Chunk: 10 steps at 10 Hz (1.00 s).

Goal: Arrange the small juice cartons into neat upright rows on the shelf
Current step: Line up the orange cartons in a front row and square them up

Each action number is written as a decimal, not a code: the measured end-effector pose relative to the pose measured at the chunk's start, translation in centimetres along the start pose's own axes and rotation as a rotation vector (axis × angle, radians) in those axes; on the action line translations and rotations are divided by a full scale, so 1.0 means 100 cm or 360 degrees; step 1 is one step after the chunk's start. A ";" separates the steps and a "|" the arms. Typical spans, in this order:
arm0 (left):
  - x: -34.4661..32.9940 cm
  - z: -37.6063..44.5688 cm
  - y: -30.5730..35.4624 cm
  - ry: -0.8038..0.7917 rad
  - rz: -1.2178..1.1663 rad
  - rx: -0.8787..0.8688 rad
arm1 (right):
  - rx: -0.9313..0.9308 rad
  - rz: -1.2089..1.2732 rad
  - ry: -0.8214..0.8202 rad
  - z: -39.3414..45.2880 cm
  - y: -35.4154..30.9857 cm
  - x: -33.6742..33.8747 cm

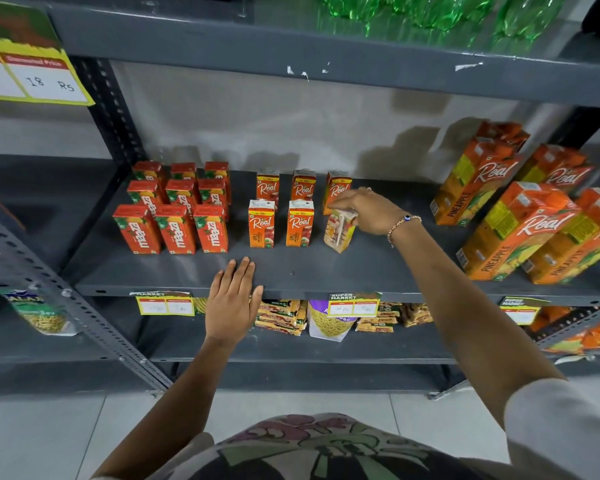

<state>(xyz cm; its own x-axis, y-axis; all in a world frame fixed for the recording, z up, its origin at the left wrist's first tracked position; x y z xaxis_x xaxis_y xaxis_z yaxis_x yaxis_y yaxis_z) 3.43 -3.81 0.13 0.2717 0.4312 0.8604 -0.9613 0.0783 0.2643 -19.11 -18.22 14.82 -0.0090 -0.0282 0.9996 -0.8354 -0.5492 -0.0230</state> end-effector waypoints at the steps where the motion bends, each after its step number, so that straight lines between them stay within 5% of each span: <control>1: -0.001 0.002 0.000 0.0007 -0.0008 0.0008 | -0.0101 0.0063 -0.0041 0.006 0.002 0.001; 3: -0.001 0.002 0.000 0.0031 -0.0011 0.0003 | -0.0532 0.0423 0.0085 0.011 0.002 0.000; 6: -0.002 0.001 -0.001 0.0074 -0.0012 -0.0029 | -0.1053 0.0421 0.0317 0.012 -0.004 -0.002; 10: 0.001 0.000 0.003 0.0196 -0.0146 0.0019 | -0.1106 0.0523 0.0496 0.004 -0.010 -0.006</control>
<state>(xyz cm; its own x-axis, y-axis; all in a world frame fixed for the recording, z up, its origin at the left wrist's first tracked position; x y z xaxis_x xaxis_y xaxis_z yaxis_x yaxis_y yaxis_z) 3.15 -3.74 0.31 0.3502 0.5296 0.7726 -0.9317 0.1122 0.3453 -18.08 -17.97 14.23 -0.3781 0.1917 0.9057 -0.9120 0.0911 -0.4000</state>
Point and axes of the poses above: each hand's wrist, its own z-axis towards the middle knuckle, its own x-axis out of the back of the hand, y = z × x, the point moved 5 cm from there along z, towards the middle knuckle, and after that the axes turned 5 degrees about y, right-handed, at the moved point
